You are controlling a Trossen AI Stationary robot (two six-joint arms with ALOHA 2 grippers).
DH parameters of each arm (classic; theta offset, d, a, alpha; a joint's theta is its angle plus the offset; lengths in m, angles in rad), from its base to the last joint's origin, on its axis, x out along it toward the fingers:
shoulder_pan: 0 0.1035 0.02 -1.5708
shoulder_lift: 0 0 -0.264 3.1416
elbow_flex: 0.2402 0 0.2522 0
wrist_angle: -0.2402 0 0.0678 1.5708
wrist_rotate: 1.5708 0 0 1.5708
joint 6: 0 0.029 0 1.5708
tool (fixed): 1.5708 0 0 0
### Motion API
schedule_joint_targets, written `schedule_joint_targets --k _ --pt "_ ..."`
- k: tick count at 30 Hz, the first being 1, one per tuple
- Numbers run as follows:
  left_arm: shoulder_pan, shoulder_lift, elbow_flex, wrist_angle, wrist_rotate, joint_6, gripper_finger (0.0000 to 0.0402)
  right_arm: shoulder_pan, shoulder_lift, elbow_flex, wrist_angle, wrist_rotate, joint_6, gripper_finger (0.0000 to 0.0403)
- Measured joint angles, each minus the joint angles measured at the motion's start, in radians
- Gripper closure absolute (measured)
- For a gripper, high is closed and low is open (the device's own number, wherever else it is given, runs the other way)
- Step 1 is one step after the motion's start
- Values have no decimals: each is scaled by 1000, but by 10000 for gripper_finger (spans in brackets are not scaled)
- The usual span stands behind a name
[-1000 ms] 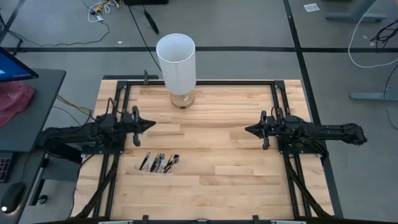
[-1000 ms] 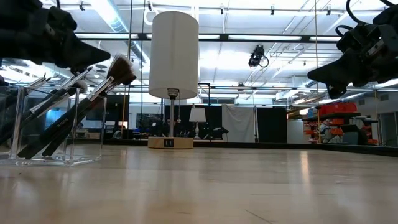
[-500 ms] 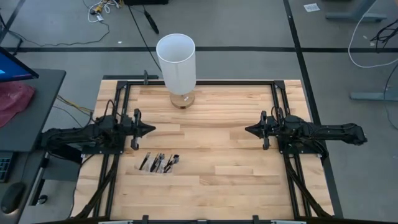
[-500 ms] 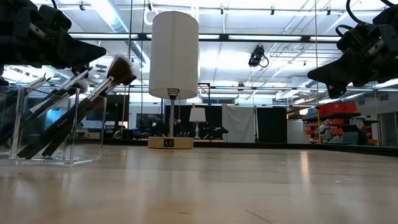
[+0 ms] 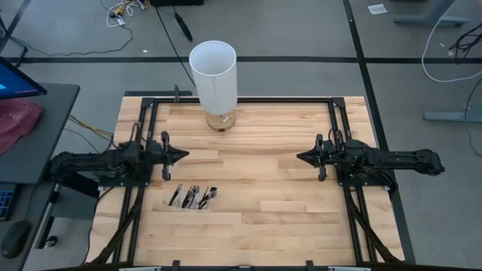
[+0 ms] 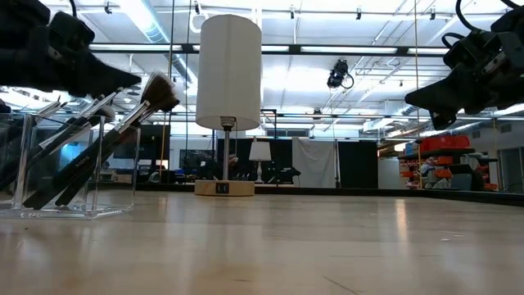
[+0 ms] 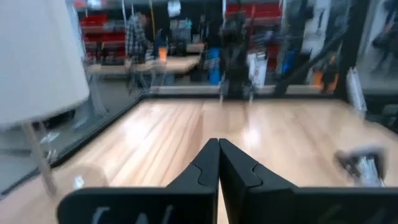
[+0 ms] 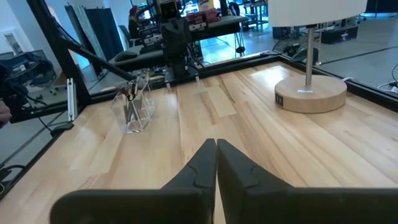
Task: Put items in baskets/containers
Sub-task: Return to Home Position
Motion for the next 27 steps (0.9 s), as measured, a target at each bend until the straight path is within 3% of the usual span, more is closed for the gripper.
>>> schedule_joint_targets --k 9,27 --pt "3 67 0 -26 -13 -42 393 0 0 0 0 0 0 385" --pt "-7 63 -1 -23 -19 -68 392 0 0 0 0 0 0 385"
